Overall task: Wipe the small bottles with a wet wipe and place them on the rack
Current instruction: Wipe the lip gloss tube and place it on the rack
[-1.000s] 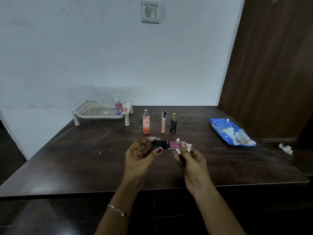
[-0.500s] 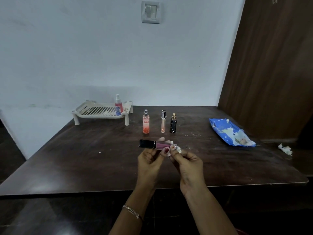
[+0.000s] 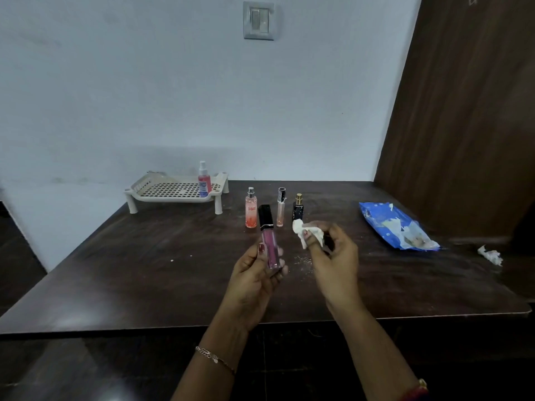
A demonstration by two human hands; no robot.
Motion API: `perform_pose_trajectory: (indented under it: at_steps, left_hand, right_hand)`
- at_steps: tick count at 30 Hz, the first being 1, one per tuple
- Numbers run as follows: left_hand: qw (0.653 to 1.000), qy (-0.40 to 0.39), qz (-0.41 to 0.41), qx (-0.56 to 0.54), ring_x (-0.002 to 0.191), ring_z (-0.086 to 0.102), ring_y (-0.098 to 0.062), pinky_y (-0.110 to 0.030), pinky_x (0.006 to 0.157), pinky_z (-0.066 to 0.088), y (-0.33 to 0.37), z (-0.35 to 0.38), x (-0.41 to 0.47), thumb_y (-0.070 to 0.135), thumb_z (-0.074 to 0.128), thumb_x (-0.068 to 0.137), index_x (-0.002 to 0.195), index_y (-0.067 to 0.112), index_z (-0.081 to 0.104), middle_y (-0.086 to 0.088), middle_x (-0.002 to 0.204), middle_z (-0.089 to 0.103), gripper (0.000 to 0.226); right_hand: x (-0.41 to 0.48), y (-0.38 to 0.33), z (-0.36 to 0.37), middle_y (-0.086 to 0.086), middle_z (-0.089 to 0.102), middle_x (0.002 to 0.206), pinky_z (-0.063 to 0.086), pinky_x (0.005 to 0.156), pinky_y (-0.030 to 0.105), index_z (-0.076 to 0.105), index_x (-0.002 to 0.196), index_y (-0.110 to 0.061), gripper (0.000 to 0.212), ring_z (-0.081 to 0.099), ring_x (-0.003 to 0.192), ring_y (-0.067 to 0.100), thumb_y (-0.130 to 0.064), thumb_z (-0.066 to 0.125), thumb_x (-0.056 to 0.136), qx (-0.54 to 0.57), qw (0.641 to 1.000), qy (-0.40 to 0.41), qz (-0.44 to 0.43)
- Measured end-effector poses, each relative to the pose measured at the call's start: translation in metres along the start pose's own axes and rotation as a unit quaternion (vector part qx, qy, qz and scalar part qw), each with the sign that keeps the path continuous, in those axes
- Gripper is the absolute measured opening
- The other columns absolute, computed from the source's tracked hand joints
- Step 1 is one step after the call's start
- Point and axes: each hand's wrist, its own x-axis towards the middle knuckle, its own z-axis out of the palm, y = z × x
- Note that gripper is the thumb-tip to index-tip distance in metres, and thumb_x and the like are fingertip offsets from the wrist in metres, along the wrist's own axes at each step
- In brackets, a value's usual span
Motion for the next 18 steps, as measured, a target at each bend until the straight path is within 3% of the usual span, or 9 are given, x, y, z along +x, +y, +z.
perform_pose_trajectory:
  at_steps: [2,5,9,12,18]
  left_hand:
    - [1.0,-0.012,-0.006,-0.011,0.063,0.063,-0.01,-0.025,0.063,0.055,-0.001,0.003,-0.003,0.02,0.058,0.078,0.079,0.015,0.073,-0.005,0.078,0.07,0.016]
    - [0.999,-0.026,-0.007,-0.017,0.062,0.061,-0.011,-0.026,0.063,0.055,-0.001,0.007,-0.004,0.019,0.056,0.08,0.09,0.007,0.067,-0.007,0.079,0.066,0.019]
    - [0.999,-0.049,-0.009,-0.005,0.08,0.061,-0.018,-0.029,0.073,0.055,-0.002,0.007,-0.006,0.018,0.051,0.086,0.106,0.004,0.061,-0.011,0.093,0.065,0.026]
    - [0.998,-0.059,-0.005,-0.005,0.086,0.061,-0.02,-0.033,0.079,0.053,-0.003,0.007,-0.008,0.016,0.052,0.086,0.105,0.005,0.062,-0.011,0.095,0.065,0.025]
    - [0.998,-0.057,-0.005,0.005,0.082,0.063,-0.016,-0.029,0.076,0.054,-0.002,0.005,-0.003,0.013,0.045,0.094,0.101,0.01,0.068,-0.009,0.094,0.067,0.025]
  right_hand:
    - [0.007,-0.004,0.003,-0.004,0.063,0.093,0.049,0.078,0.02,0.065,0.087,-0.021,0.022,0.06,0.088,0.004,0.0,0.064,0.083,-0.073,0.995,-0.027,-0.056]
    - [0.01,-0.01,0.011,-0.006,0.06,0.1,0.046,0.079,0.01,0.064,0.091,-0.02,0.023,0.057,0.093,0.0,0.001,0.063,0.083,-0.12,0.986,-0.053,-0.098]
    - [0.006,-0.014,0.018,-0.009,0.058,0.104,0.045,0.08,0.011,0.066,0.097,-0.014,0.019,0.056,0.092,0.001,-0.002,0.056,0.087,-0.208,0.96,-0.105,-0.157]
    - [0.003,-0.014,0.018,-0.006,0.059,0.102,0.035,0.079,0.0,0.068,0.099,-0.011,0.022,0.055,0.088,0.002,0.002,0.058,0.084,-0.26,0.937,-0.113,-0.205]
    - [0.001,-0.014,0.012,-0.002,0.061,0.1,0.034,0.078,-0.002,0.067,0.097,-0.011,0.025,0.056,0.085,0.003,0.005,0.062,0.078,-0.296,0.916,-0.138,-0.233]
